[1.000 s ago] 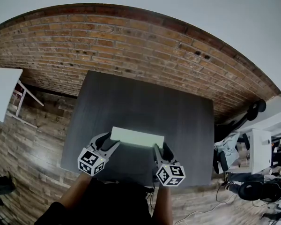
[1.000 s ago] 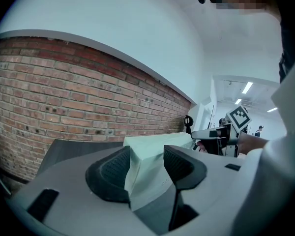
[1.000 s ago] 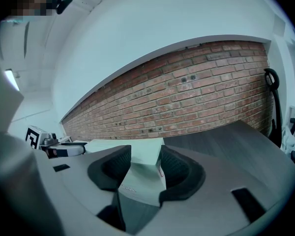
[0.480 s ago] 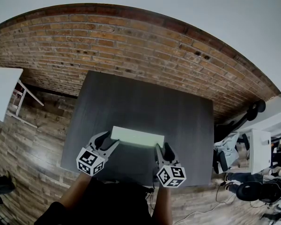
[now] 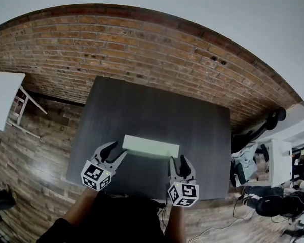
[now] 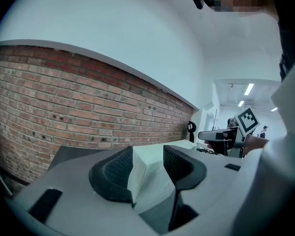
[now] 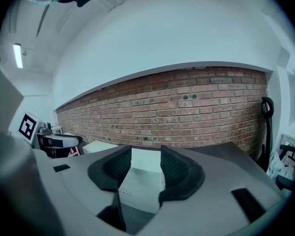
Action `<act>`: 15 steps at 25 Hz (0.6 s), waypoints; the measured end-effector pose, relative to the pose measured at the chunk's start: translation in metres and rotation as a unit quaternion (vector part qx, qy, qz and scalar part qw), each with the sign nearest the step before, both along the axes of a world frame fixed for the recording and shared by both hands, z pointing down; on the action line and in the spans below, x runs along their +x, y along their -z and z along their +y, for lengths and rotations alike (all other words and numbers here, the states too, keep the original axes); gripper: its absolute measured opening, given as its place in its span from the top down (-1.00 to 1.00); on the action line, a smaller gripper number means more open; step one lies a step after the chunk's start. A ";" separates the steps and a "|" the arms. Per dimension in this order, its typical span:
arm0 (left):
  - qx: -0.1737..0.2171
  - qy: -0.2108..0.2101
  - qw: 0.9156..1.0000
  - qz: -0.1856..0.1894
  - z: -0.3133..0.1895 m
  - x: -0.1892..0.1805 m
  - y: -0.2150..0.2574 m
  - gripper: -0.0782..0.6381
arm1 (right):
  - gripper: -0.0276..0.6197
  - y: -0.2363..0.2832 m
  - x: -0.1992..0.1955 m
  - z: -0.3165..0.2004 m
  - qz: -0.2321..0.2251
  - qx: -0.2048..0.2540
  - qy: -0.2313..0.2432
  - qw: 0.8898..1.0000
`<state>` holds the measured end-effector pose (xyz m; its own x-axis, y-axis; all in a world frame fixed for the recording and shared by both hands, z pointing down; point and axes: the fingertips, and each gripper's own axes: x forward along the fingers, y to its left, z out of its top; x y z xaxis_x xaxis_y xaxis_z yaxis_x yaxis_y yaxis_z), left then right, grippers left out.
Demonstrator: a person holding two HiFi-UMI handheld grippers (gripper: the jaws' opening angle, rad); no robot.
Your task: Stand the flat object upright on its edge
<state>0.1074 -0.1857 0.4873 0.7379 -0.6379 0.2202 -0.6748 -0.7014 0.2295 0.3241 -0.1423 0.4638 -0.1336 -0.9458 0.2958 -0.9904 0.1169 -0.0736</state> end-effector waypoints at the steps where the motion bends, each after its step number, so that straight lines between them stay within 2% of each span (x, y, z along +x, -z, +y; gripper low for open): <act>1: 0.001 0.000 1.000 0.001 0.002 -0.002 0.001 0.19 | 0.33 0.002 -0.003 0.002 0.003 0.003 0.000 1.000; 5: 0.005 -0.010 1.000 0.006 0.010 -0.008 0.002 0.22 | 0.48 0.005 -0.021 0.010 0.006 0.012 -0.002 1.000; 11: 0.017 -0.016 1.000 0.006 0.028 -0.021 0.007 0.42 | 0.71 0.002 -0.060 0.024 0.003 0.014 -0.001 1.000; 15: 0.026 -0.023 0.999 -0.002 0.042 -0.025 0.007 0.55 | 0.75 -0.005 -0.083 0.034 -0.009 0.014 -0.004 1.000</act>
